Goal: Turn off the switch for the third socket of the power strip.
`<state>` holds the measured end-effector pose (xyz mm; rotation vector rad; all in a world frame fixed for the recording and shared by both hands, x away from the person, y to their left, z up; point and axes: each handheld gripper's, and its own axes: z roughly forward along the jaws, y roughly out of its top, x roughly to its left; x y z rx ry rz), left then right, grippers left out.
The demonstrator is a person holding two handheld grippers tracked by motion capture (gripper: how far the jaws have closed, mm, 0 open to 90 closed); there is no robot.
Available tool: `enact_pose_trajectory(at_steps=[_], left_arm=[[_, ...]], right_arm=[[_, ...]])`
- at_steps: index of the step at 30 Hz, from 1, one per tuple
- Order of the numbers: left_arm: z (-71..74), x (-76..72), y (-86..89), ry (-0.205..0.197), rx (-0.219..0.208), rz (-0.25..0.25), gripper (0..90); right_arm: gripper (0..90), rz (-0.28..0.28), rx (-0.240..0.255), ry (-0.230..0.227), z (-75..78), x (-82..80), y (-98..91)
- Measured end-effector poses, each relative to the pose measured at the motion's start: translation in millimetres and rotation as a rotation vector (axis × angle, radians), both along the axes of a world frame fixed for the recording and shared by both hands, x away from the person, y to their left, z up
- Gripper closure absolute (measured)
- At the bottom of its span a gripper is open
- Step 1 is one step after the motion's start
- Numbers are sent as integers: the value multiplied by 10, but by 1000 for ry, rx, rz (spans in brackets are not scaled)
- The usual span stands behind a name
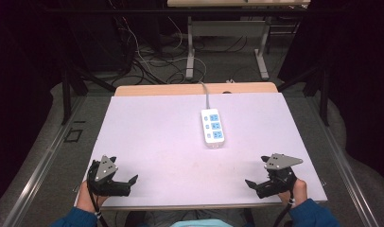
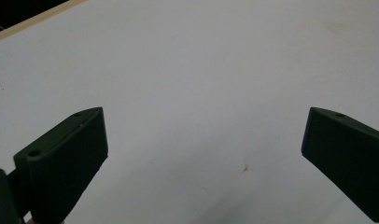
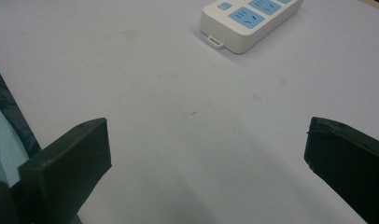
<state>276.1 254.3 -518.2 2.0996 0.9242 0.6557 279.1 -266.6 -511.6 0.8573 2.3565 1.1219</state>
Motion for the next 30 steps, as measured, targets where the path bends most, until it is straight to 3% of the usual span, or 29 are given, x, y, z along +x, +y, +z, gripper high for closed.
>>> enact_pose_trajectory(at_steps=[2,17,19,22,30], left_arm=[[-2,-4,-6,17,-2,-4,5],[-11,7,-11,6,11,-4,6],[-9,9,-7,-9,26,-1,8],[-8,1,-9,9,14,-5,8],[-11,11,-8,-10,35,0,9]], right_arm=[[0,1,-1,-4,4,-1,-4],[0,-3,-6,-11,7,30,10],[0,-2,-11,-6,13,49,18],[0,-5,-16,9,24,53,28],[0,-4,-15,23,21,115,55]])
